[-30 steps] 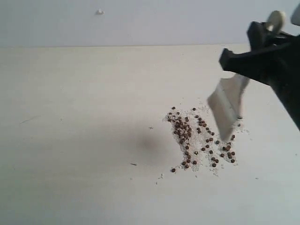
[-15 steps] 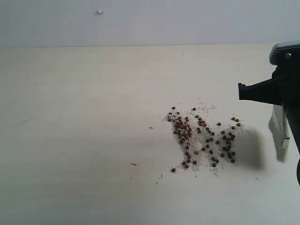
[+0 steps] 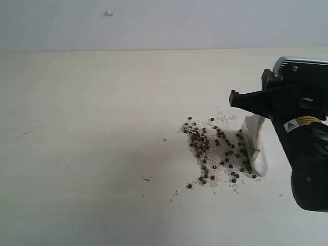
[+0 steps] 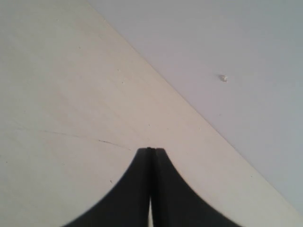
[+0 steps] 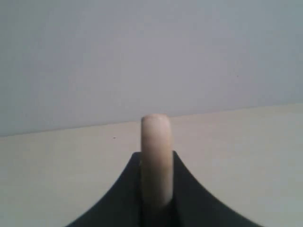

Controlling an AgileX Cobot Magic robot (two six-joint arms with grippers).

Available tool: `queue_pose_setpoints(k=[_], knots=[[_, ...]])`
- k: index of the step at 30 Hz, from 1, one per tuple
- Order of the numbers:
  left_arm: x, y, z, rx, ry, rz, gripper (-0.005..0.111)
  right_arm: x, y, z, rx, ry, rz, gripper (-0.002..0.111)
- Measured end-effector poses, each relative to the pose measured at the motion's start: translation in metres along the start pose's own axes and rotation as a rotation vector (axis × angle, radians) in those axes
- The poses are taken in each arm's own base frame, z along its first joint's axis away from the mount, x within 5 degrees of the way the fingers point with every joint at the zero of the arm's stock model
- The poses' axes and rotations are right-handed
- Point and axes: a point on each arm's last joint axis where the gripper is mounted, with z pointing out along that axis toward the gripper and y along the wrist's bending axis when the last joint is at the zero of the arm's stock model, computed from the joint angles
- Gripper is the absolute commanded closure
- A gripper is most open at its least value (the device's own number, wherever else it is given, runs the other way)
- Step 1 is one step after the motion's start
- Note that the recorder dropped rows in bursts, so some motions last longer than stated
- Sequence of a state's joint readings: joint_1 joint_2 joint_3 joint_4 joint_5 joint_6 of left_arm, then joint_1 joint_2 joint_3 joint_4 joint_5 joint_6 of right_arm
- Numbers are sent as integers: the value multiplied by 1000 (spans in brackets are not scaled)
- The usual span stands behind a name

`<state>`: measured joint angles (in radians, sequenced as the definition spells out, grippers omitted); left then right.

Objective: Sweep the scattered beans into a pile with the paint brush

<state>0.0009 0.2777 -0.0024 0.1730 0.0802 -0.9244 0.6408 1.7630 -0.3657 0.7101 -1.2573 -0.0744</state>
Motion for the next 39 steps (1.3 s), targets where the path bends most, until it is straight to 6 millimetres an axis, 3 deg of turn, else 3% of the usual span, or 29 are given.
queue_pose_setpoints(k=[6, 14, 25, 32, 39], knots=[[0, 0, 0, 0, 0, 0, 107, -2, 11, 6, -66, -3, 118, 108], [0, 0, 0, 0, 0, 0, 107, -8, 13, 6, -77, -18, 56, 108], [0, 0, 0, 0, 0, 0, 107, -60, 9, -10, -71, -177, -87, 108], [0, 0, 0, 0, 0, 0, 107, -71, -12, -5, 39, -202, -190, 108], [0, 0, 0, 0, 0, 0, 107, -53, -36, 22, 68, -150, -241, 108]])
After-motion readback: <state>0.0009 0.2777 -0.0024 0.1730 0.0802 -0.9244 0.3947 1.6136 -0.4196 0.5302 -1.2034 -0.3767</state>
